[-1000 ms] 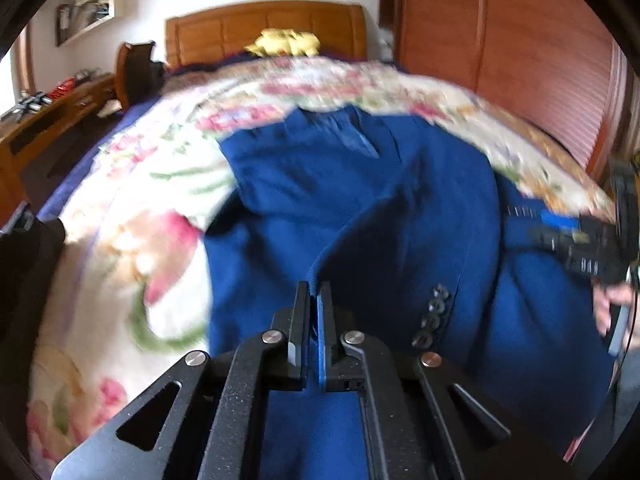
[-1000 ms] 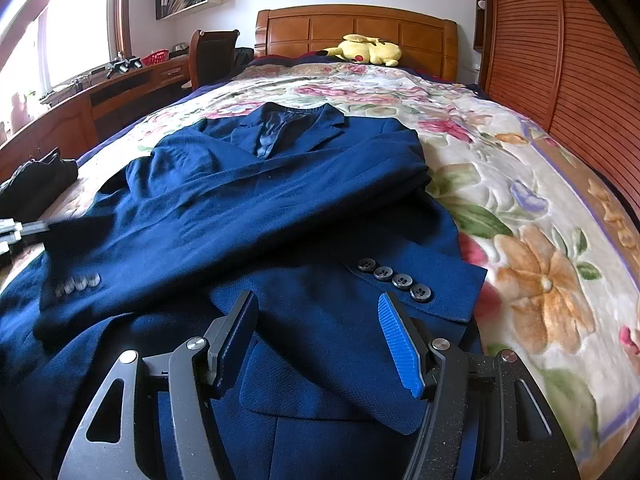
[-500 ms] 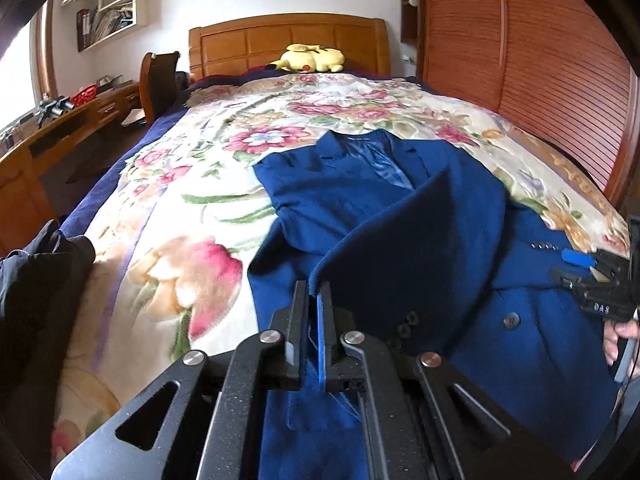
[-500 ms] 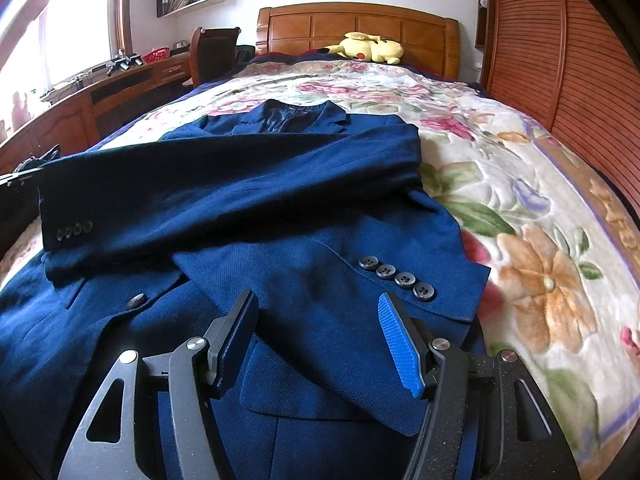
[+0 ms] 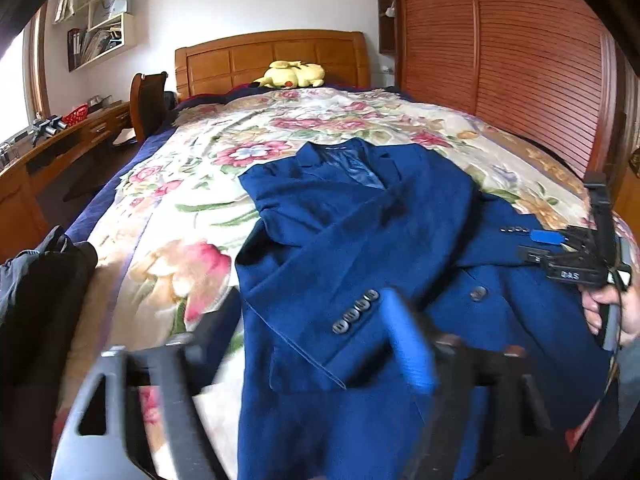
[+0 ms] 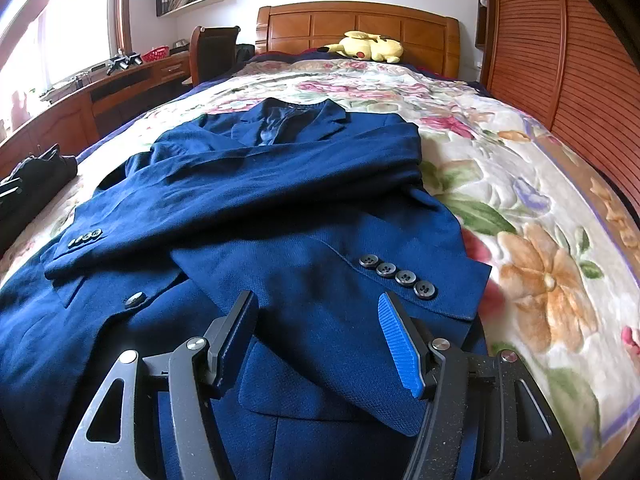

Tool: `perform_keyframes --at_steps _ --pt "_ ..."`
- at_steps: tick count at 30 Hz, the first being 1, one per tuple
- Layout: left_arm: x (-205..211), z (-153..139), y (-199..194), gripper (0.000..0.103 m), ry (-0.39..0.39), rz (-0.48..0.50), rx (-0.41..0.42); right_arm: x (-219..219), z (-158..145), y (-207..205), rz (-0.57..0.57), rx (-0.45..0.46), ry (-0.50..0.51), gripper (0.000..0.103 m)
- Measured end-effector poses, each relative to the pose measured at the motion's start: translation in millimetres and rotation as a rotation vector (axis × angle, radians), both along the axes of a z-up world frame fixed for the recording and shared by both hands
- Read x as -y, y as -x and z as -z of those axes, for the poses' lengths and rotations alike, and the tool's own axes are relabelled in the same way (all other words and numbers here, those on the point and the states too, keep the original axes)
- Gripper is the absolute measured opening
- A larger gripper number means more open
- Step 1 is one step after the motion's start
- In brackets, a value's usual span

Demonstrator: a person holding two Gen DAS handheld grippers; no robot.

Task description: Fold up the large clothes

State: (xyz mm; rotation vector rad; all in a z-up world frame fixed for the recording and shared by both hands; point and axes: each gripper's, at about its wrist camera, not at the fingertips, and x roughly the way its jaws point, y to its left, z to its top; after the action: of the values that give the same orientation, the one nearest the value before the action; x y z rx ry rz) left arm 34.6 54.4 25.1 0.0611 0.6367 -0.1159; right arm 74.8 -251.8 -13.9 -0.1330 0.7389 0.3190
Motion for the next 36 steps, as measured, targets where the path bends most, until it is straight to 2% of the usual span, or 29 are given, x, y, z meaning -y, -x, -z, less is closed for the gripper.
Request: perform_keyframes --at_steps 8,12,20,27,32,36 --pt "4 5 28 0.082 -0.012 -0.014 0.011 -2 0 -1 -0.002 -0.001 0.007 0.064" --pt "1 8 44 0.082 0.018 0.0 -0.001 -2 3 -3 0.0 -0.012 0.013 0.064" --pt "-10 13 76 0.082 0.022 -0.005 0.003 -7 6 -6 0.005 -0.023 0.046 0.064" --pt "-32 26 99 0.082 0.019 -0.035 -0.017 8 -5 16 0.004 -0.021 0.02 0.064" --pt "-49 40 110 0.066 0.035 -0.044 -0.055 32 -13 54 0.009 -0.006 0.096 0.064" --pt "-55 49 118 0.057 0.039 -0.047 -0.074 61 -13 88 0.029 -0.023 0.099 0.064"
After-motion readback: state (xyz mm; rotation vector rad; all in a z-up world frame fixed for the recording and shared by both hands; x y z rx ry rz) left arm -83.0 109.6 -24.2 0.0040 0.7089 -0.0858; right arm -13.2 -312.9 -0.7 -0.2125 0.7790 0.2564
